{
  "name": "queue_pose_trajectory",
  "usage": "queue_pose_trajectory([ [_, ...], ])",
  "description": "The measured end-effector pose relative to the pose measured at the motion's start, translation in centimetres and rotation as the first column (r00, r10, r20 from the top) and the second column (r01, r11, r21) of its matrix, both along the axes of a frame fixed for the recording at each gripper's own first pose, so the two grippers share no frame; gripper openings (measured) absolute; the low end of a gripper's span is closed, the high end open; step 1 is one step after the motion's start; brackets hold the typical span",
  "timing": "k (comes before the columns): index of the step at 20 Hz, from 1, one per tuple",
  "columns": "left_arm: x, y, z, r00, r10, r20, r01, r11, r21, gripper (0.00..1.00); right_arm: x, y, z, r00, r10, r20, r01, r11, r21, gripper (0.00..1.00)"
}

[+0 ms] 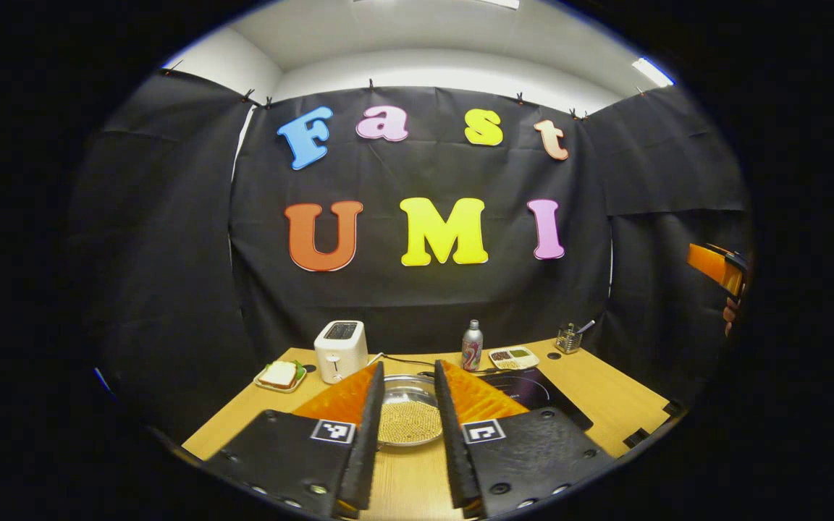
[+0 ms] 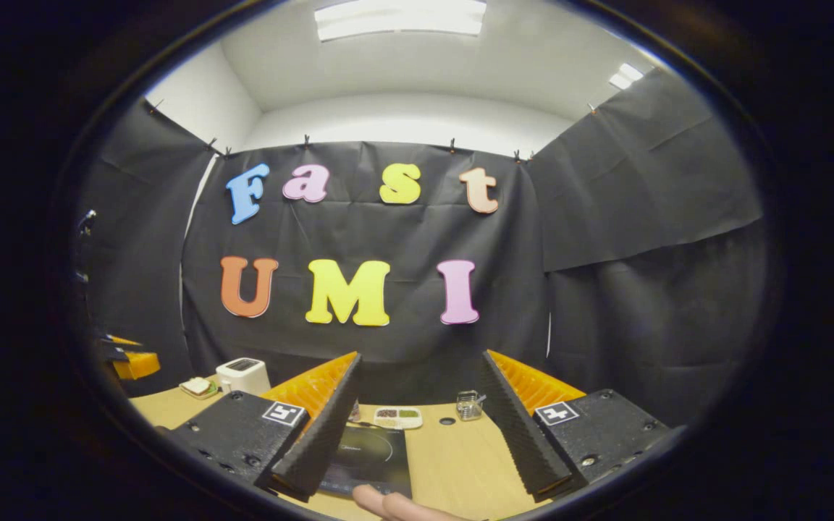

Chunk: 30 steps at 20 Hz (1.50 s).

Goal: First push the handle of the pot to place it horizontally, then grasp the pot with both hands and set it on the induction cooktop.

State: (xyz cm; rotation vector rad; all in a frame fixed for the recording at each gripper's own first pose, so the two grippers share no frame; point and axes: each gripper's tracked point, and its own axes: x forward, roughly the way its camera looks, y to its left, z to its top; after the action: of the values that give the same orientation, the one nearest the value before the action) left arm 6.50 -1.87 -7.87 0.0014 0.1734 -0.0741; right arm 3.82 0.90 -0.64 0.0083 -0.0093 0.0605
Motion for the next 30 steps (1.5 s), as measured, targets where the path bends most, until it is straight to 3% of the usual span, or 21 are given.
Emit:
queue_pose_trajectory([
  [3, 1.4, 0.3, -1.2, 1.0, -0.002, -0.027, 0.002, 1.0, 0.0, 0.0, 1.2, -0.2, 0.3, 1.0, -0.004, 0.0, 0.004, 1.0, -0.006, 0.98],
  [4, 1.8, 0.5, -1.7, 0.999, 0.0, -0.04, 0.001, 1.0, 0.02, 0.03, 1.5, -0.3, 0.5, 1.0, -0.005, 0.0, 0.005, 1.0, -0.002, 1.0],
  [5, 2.0, 1.0, -2.2, 0.999, 0.014, -0.051, -0.013, 1.0, 0.026, 0.14, 1.8, -0.3, 0.5, 1.0, -0.004, -0.002, 0.004, 1.0, 0.003, 0.98],
  [6, 2.6, 0.8, -3.0, 0.998, 0.009, -0.068, -0.007, 1.0, 0.029, 0.0, 2.1, -0.3, 0.6, 1.0, -0.002, -0.003, 0.002, 1.0, 0.007, 0.98],
  [15, 6.0, 1.9, -12.6, 0.961, -0.006, -0.278, -0.009, 0.999, -0.053, 0.0, 6.1, -0.9, 1.0, 1.0, 0.003, 0.013, -0.003, 1.0, 0.026, 0.98],
  [22, 6.0, 1.1, -22.0, 0.883, -0.045, -0.467, 0.022, 0.998, -0.055, 0.0, 8.8, -0.3, -0.8, 1.0, 0.011, -0.013, -0.011, 1.0, 0.028, 0.98],
  [30, 4.7, -0.1, -27.4, 0.798, -0.097, -0.594, 0.067, 0.995, -0.072, 0.0, 10.8, 0.3, -3.1, 0.998, 0.026, -0.06, -0.024, 0.999, 0.034, 1.0],
])
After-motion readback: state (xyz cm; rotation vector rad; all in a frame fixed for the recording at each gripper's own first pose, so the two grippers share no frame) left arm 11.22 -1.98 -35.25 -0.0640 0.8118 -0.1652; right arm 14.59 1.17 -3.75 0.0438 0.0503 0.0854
